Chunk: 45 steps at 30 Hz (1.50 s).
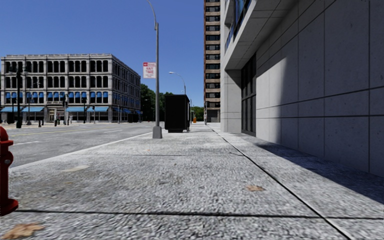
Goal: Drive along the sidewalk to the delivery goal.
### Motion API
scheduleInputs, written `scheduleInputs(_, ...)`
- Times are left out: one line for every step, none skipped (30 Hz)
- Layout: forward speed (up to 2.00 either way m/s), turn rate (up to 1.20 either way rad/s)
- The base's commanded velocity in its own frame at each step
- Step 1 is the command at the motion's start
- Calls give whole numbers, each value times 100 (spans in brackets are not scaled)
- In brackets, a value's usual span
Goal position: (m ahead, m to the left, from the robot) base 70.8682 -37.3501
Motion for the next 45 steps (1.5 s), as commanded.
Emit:
scheduleInputs(200,0)
scheduleInputs(200,0)
scheduleInputs(200,0)
scheduleInputs(200,0)
scheduleInputs(200,0)
scheduleInputs(200,0)
scheduleInputs(200,0)
scheduleInputs(200,0)
scheduleInputs(200,0)
scheduleInputs(200,0)
scheduleInputs(200,0)
scheduleInputs(200,0)
scheduleInputs(200,0)
scheduleInputs(200,0)
scheduleInputs(200,0)
scheduleInputs(200,0)
scheduleInputs(200,0)
scheduleInputs(200,0)
scheduleInputs(200,0)
scheduleInputs(200,0)
scheduleInputs(200,0)
scheduleInputs(200,0)
scheduleInputs(200,0)
scheduleInputs(200,0)
scheduleInputs(200,0)
scheduleInputs(200,0)
scheduleInputs(200,0)
scheduleInputs(200,0)
scheduleInputs(200,0)
scheduleInputs(200,0)
scheduleInputs(200,0)
scheduleInputs(200,0)
scheduleInputs(200,0)
scheduleInputs(200,0)
scheduleInputs(200,0)
scheduleInputs(200,0)
scheduleInputs(200,0)
scheduleInputs(200,0)
scheduleInputs(200,0)
scheduleInputs(200,0)
scheduleInputs(200,0)
scheduleInputs(200,0)
scheduleInputs(200,0)
scheduleInputs(200,0)
scheduleInputs(200,0)
